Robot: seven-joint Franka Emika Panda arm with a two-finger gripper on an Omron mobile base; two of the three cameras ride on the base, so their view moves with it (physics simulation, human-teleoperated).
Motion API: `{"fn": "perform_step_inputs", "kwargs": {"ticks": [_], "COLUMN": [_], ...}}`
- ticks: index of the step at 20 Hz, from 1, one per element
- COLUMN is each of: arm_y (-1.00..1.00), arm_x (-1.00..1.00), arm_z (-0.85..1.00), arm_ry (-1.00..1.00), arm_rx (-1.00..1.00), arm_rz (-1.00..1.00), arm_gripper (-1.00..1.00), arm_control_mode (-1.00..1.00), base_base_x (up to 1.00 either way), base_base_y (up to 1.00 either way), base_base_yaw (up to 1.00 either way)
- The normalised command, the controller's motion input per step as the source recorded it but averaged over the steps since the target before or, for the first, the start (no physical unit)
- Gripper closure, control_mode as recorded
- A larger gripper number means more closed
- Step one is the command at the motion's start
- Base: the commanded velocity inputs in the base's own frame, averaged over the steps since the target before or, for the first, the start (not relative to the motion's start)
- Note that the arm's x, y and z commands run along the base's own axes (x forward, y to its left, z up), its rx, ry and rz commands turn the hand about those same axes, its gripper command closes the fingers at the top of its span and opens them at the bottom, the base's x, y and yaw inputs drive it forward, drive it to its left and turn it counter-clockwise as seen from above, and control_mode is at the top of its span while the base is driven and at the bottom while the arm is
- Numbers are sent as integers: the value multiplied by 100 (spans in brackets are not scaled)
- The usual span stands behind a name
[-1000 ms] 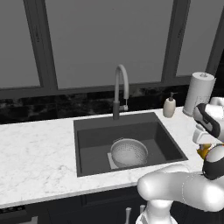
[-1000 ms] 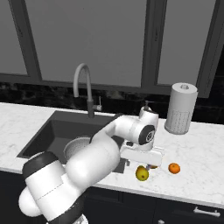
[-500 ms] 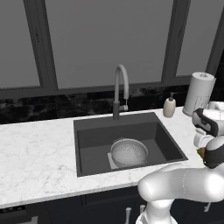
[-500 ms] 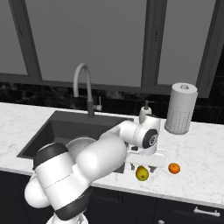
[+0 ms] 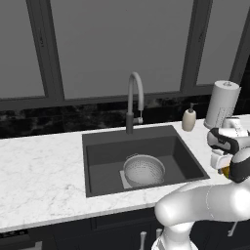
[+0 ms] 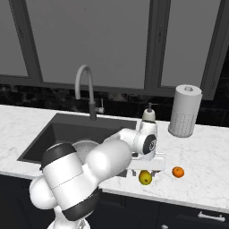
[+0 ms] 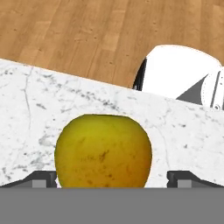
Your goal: Put the colander in the sink, put the pear, tangerine, apple in the colander, and turn on the sink faucet and pour water over the colander.
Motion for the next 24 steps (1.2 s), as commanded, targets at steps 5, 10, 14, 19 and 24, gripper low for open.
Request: {"fn": "perform_step_inputs", "kwargs": {"ticks": [5,10,14,19,24], "arm_y": [-15,-15,-17,-1,3], "arm_x": [-15,-19,-16,0,0], "arm_z": [-15,-2,-2,-28,-42], "arm_ry": [0,0,0,0,0], "arm_rx": [0,0,0,0,5], "arm_rz": [10,4,1,1,4], "arm_gripper": [-100,-100,-100,100,100], "arm_control_mode": [-100,-100,-100,-100,-100], "base_base_x": [0,0,0,0,0], "base_base_y": [0,0,0,0,0], "base_base_yaw": [0,0,0,0,0]}}
